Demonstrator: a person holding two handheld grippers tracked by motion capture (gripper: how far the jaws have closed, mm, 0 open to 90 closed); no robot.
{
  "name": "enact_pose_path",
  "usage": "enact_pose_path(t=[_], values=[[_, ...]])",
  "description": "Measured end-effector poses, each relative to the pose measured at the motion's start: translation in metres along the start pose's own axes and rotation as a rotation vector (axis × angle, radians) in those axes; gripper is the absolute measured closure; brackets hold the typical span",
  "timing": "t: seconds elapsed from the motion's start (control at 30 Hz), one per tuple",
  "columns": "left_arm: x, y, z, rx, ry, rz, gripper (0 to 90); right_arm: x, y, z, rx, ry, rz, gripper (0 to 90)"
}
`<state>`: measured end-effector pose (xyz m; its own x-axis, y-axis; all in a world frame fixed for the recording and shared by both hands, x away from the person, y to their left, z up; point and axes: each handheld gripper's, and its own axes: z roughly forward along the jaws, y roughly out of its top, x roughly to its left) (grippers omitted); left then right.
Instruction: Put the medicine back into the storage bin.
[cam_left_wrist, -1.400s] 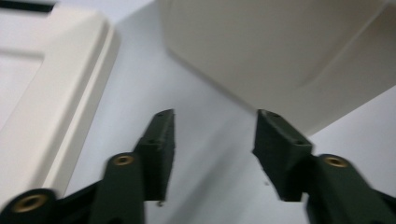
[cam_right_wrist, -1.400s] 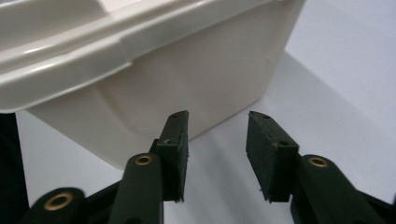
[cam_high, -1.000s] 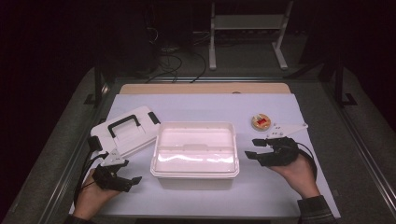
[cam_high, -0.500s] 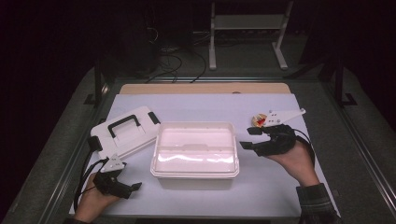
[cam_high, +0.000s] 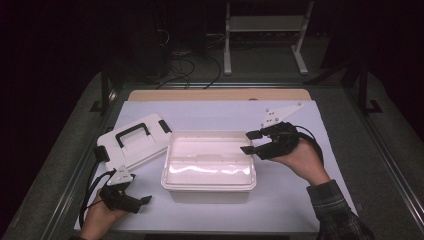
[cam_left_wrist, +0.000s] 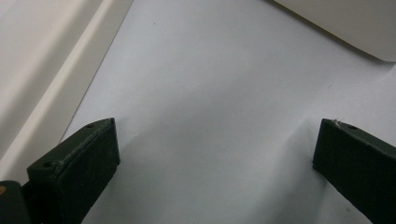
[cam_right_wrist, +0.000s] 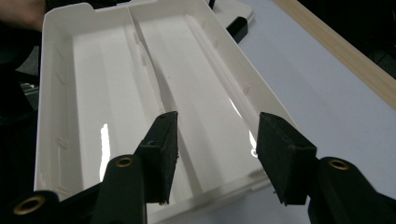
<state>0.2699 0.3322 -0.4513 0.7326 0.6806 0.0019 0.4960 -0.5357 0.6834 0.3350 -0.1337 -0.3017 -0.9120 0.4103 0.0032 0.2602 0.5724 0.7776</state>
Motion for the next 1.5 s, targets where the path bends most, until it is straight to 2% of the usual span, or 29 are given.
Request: enact_pose_path(t=[0.3,0.4,0.7,0.77,0.83,0.87,0.9,0.93,1.17,1.23,1.37,1.43,1.5], values=[[0.000,0.000,0.000,-0.004,-0.002,-0.001,0.0,0.009,0.026,0.018,0.055,0.014,-0.086,58.5],[0.000,0.000,0.000,-0.004,-0.002,-0.001,0.0,0.012,0.033,0.025,0.079,0.023,-0.101,61.2],[0.000,0.000,0.000,-0.003,-0.003,-0.002,0.0,0.019,0.051,0.052,0.153,0.107,-0.153,66.3],[0.001,0.000,0.000,-0.003,-0.003,-0.002,0.0,0.023,0.056,0.062,0.186,0.133,-0.170,67.0],[0.001,0.000,0.000,-0.002,-0.003,-0.002,0.0,0.024,0.057,0.066,0.195,0.142,-0.173,68.1],[0.001,0.000,0.000,-0.002,-0.004,-0.003,0.0,0.026,0.060,0.074,0.226,0.167,-0.183,69.5],[0.001,0.000,0.000,-0.002,-0.004,-0.003,0.0,0.026,0.060,0.074,0.226,0.167,-0.183,69.5],[0.001,0.000,0.000,-0.002,-0.004,-0.003,0.0,0.027,0.062,0.079,0.256,0.173,-0.195,70.2],[0.001,0.000,0.000,-0.002,-0.004,-0.003,0.0,0.029,0.069,0.096,0.347,0.217,-0.207,72.9],[0.001,0.000,0.000,-0.002,-0.004,-0.003,0.0,0.029,0.069,0.098,0.355,0.218,-0.207,73.4],[0.001,0.000,0.000,-0.002,-0.004,-0.004,0.0,0.029,0.073,0.106,0.411,0.230,-0.217,81.9],[0.001,0.000,0.000,-0.002,-0.005,-0.004,0.0,0.028,0.074,0.107,0.415,0.235,-0.215,83.3],[0.001,0.000,0.000,-0.002,-0.005,-0.004,0.0,0.029,0.074,0.110,0.444,0.240,-0.226,85.0]])
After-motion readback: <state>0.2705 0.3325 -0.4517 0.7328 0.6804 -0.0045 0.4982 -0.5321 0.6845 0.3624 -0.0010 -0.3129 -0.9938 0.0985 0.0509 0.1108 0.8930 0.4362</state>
